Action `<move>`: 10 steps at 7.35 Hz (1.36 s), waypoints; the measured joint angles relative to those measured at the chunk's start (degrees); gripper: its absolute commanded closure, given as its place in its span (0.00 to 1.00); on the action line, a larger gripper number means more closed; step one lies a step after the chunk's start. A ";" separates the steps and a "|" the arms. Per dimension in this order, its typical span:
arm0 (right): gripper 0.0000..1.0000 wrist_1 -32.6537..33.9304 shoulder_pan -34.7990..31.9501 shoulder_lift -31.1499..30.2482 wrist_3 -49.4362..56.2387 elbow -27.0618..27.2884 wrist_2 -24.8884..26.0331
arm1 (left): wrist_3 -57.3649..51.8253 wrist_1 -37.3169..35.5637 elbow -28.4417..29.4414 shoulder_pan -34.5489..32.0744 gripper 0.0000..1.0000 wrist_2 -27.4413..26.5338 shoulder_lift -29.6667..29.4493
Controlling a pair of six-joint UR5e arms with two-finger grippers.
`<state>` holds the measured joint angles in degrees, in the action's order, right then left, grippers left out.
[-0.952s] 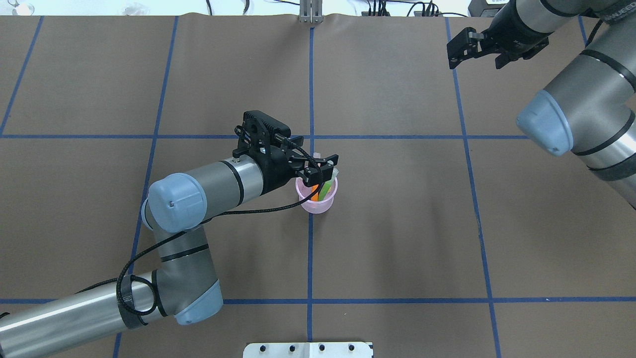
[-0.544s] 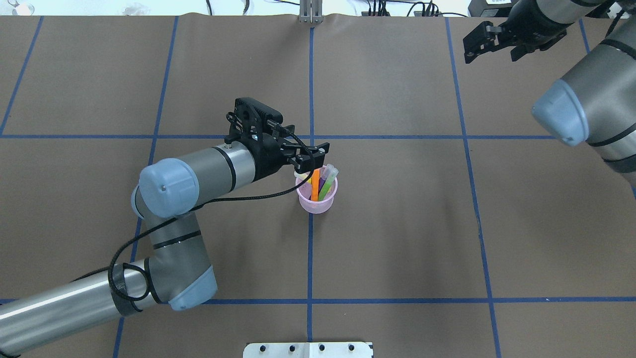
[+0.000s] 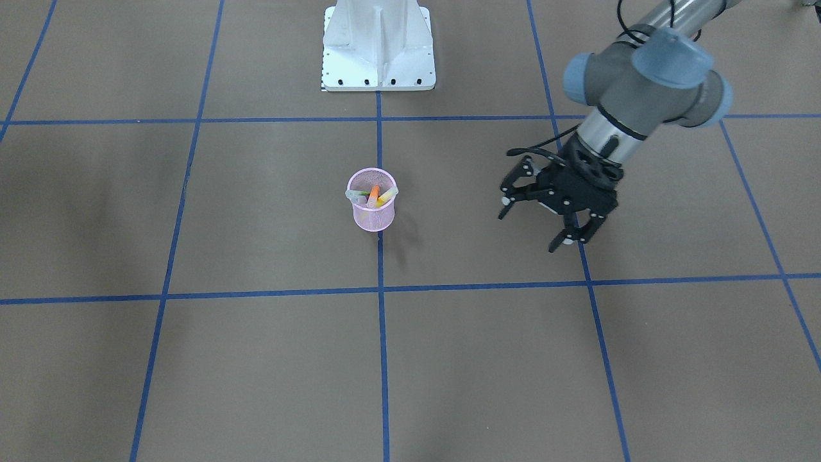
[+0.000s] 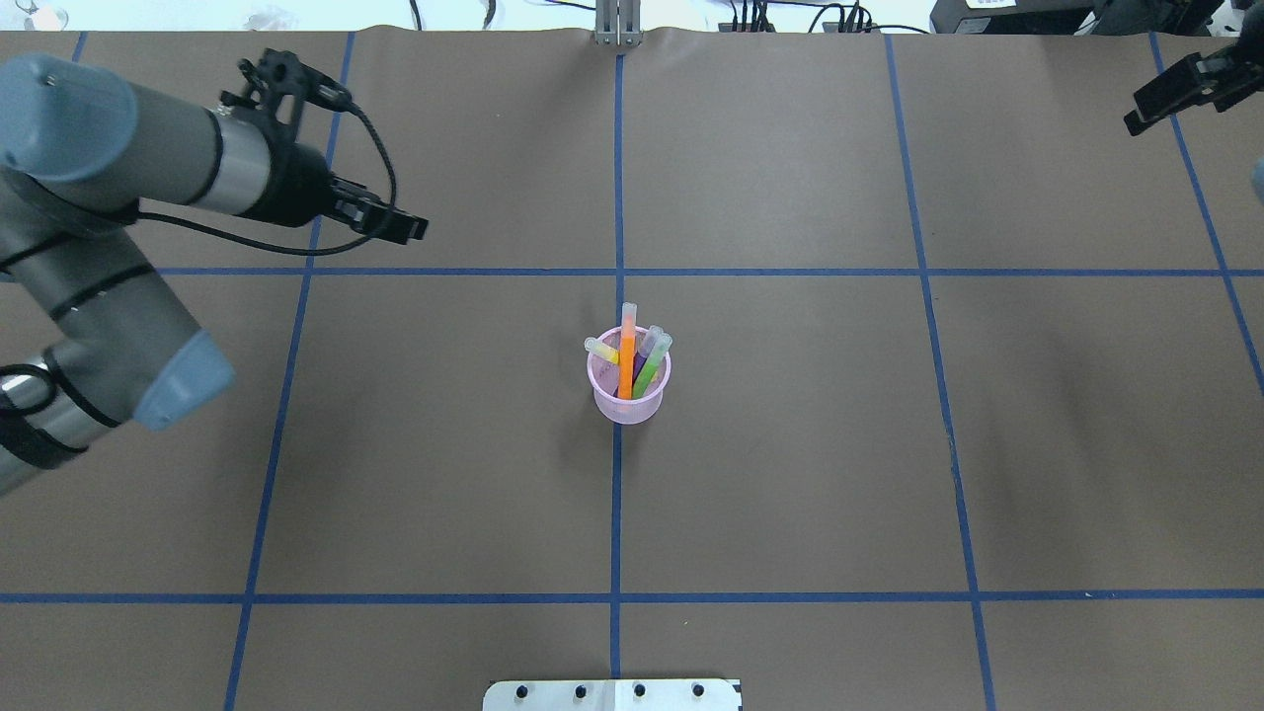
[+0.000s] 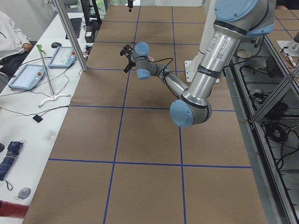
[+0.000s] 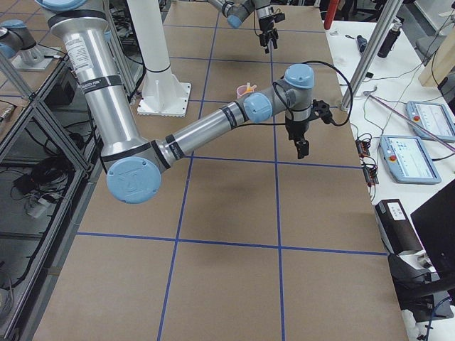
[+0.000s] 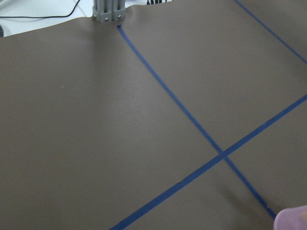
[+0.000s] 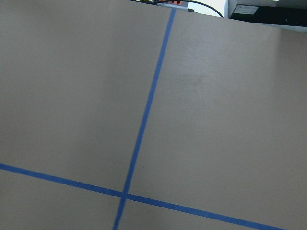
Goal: Collect pens into pen holder
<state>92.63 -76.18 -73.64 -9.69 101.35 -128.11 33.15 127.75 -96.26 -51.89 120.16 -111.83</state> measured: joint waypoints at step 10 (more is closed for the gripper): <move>0.00 0.22 -13.31 -19.81 21.50 -3.60 -0.04 | -49.87 -38.59 3.35 -35.73 0.00 17.63 19.00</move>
<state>92.86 -89.49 -93.45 11.81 97.75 -128.15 -16.71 89.16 -92.92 -87.62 137.79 -92.83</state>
